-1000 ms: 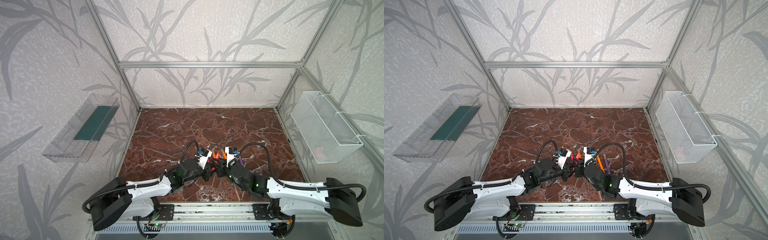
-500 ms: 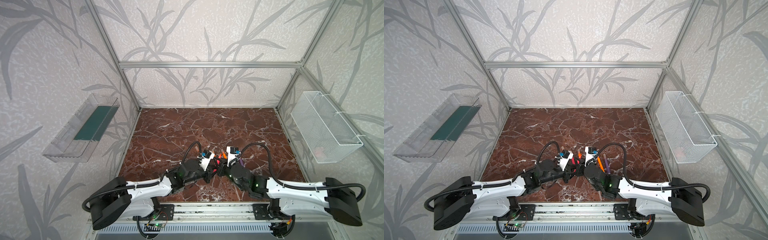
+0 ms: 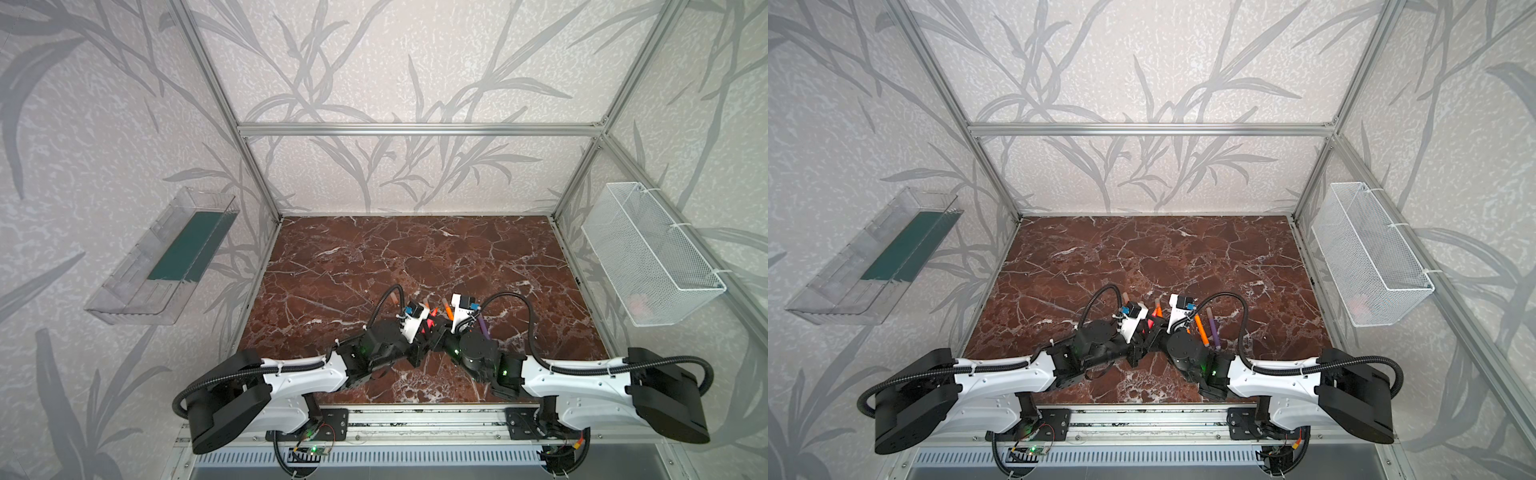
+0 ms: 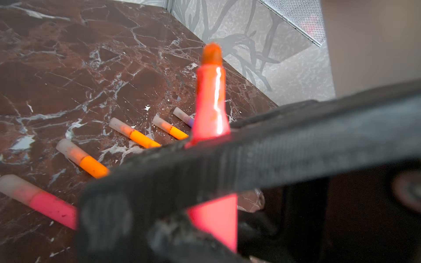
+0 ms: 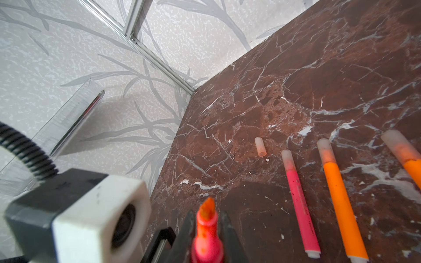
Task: Insert the pens into the pen caps
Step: 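Release the marker and move the right gripper to grasp the pale pink cap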
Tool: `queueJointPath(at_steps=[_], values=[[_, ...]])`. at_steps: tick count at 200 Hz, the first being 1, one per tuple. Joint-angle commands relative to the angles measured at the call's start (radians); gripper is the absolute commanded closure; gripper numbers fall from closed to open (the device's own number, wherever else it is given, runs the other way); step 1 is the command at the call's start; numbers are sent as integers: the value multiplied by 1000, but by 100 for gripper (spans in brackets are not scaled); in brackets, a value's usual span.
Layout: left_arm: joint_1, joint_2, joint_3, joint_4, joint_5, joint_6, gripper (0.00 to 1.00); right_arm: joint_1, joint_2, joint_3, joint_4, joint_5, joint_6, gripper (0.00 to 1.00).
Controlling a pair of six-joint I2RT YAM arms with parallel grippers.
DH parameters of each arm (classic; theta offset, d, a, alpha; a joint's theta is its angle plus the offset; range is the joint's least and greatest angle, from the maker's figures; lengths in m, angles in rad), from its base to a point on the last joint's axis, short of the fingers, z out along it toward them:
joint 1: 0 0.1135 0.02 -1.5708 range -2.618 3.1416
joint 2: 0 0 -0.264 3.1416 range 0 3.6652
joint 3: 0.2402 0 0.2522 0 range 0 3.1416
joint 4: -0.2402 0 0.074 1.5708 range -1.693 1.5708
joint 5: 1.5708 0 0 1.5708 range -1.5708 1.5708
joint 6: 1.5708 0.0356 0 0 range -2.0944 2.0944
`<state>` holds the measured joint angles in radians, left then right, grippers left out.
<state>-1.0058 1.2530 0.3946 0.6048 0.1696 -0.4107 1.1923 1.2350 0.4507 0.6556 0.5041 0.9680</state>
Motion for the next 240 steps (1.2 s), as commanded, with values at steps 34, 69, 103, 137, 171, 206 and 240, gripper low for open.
queueJointPath(at_steps=[34,69,103,137,171,206,240], values=[[-3,-89,-19,-1,-97,-3,100,13,7,13,-16,35,-3,86],[43,-202,-27,-186,-190,-39,100,11,-17,76,-168,106,-61,59],[257,-382,-78,-393,-170,-111,100,-3,1,141,-295,186,-109,53],[476,-500,-136,-494,-142,-206,100,-43,143,297,-405,154,-197,52],[545,-454,-147,-481,-86,-236,100,-125,417,612,-655,-5,-300,51],[549,-450,-153,-471,-61,-233,100,-162,674,888,-850,-75,-389,48],[549,-467,-155,-488,-92,-231,100,-233,883,1133,-1040,-191,-418,53]])
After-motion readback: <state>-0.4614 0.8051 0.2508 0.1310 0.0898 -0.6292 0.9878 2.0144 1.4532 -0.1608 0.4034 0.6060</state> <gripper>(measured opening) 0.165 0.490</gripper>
